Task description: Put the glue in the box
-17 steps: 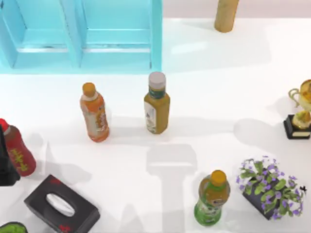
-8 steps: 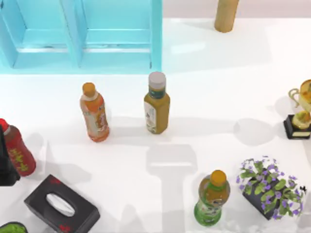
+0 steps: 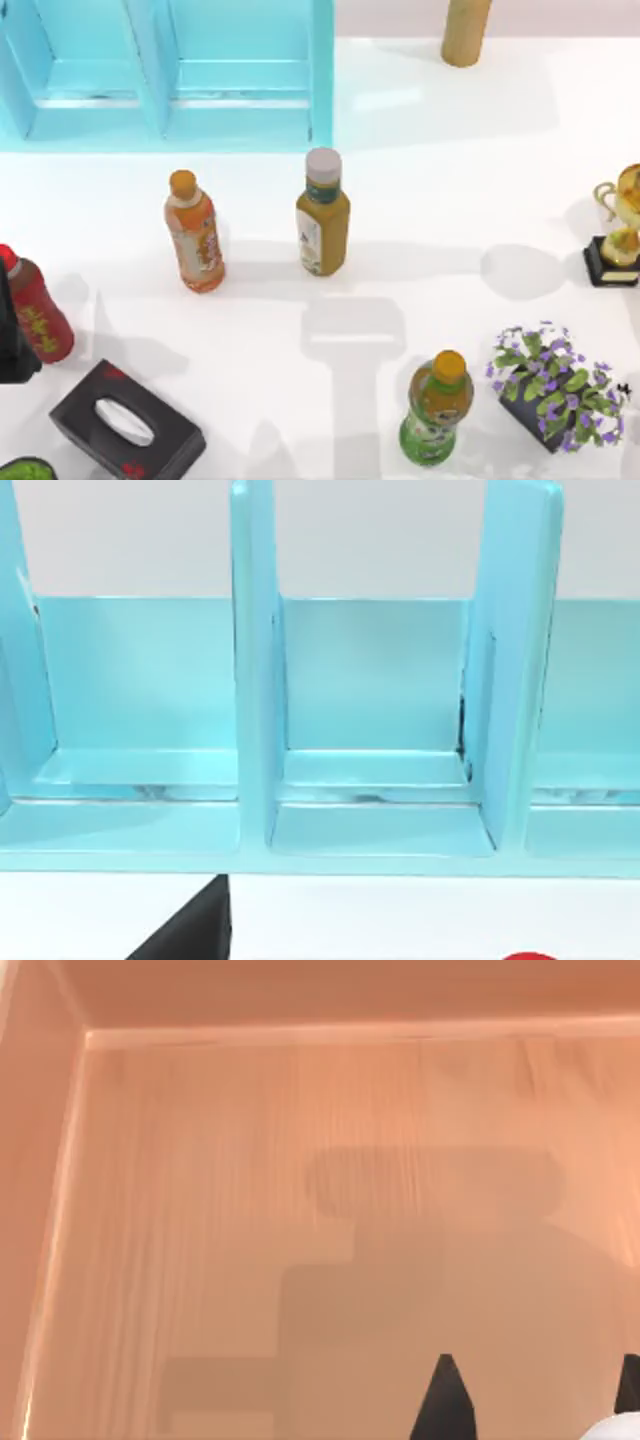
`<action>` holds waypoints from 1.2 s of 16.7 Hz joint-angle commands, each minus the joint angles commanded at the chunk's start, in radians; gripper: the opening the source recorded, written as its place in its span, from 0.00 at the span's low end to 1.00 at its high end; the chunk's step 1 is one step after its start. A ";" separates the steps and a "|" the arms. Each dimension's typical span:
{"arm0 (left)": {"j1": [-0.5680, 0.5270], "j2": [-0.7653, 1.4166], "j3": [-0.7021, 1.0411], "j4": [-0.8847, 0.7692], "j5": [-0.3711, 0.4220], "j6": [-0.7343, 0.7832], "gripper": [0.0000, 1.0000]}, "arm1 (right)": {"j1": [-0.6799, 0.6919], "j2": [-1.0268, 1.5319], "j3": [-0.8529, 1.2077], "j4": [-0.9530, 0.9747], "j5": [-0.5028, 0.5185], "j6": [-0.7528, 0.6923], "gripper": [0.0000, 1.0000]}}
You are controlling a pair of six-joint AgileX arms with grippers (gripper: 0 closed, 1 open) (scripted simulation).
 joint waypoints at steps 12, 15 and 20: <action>0.000 0.000 0.000 0.000 0.000 0.000 1.00 | 0.069 0.138 -0.044 0.212 0.047 0.069 0.00; 0.000 0.000 0.000 0.000 0.000 0.000 1.00 | 0.069 0.138 -0.044 0.212 0.047 0.069 0.23; 0.000 0.000 0.000 0.000 0.000 0.000 1.00 | 0.069 0.138 -0.044 0.212 0.047 0.069 0.60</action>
